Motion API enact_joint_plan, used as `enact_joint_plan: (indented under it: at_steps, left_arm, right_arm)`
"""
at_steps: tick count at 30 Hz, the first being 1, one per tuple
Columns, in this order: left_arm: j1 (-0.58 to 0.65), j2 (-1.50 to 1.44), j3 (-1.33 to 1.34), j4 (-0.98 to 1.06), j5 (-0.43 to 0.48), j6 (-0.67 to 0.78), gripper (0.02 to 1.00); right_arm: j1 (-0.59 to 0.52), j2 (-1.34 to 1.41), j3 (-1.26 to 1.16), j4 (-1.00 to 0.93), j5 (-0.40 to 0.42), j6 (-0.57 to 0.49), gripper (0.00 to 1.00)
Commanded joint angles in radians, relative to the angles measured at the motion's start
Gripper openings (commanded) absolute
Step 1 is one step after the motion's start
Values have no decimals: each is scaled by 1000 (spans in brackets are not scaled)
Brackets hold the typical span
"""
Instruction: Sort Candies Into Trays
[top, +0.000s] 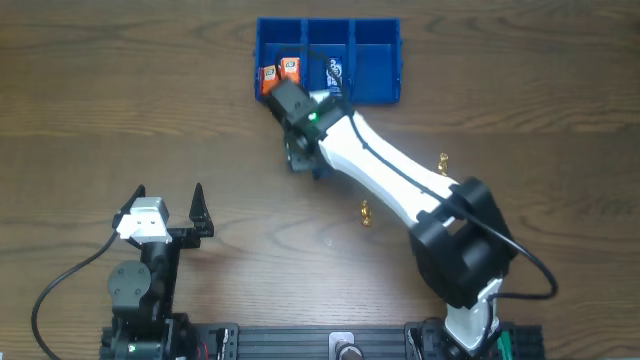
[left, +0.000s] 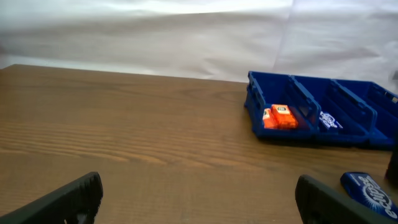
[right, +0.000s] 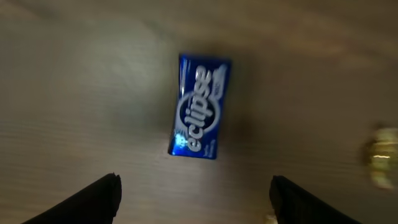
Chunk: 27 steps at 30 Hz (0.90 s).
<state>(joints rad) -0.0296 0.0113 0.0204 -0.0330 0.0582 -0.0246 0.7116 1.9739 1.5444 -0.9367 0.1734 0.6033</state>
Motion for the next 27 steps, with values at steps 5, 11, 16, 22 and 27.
enact_joint_plan:
  at_steps: [5,11,16,22,27]
  left_arm:
    - [3,-5,-15,-41,13,10,996]
    - [3,-5,-15,-41,13,10,998]
    - [3,-5,-15,-41,13,10,998]
    - [3,-5,-15,-41,13,10,996]
    - [3,-5,-15,-41,13,10,998]
  right_arm:
    - [-27,68,-28,106,-37,30,792]
    - [-58,114,-28,113,-38,61,792]
    - [-71,123,-28,121,-36,87,766]
    - [-71,131,-28,133,-36,104,759]
    - [-69,140,-28,141,-37,104,750]
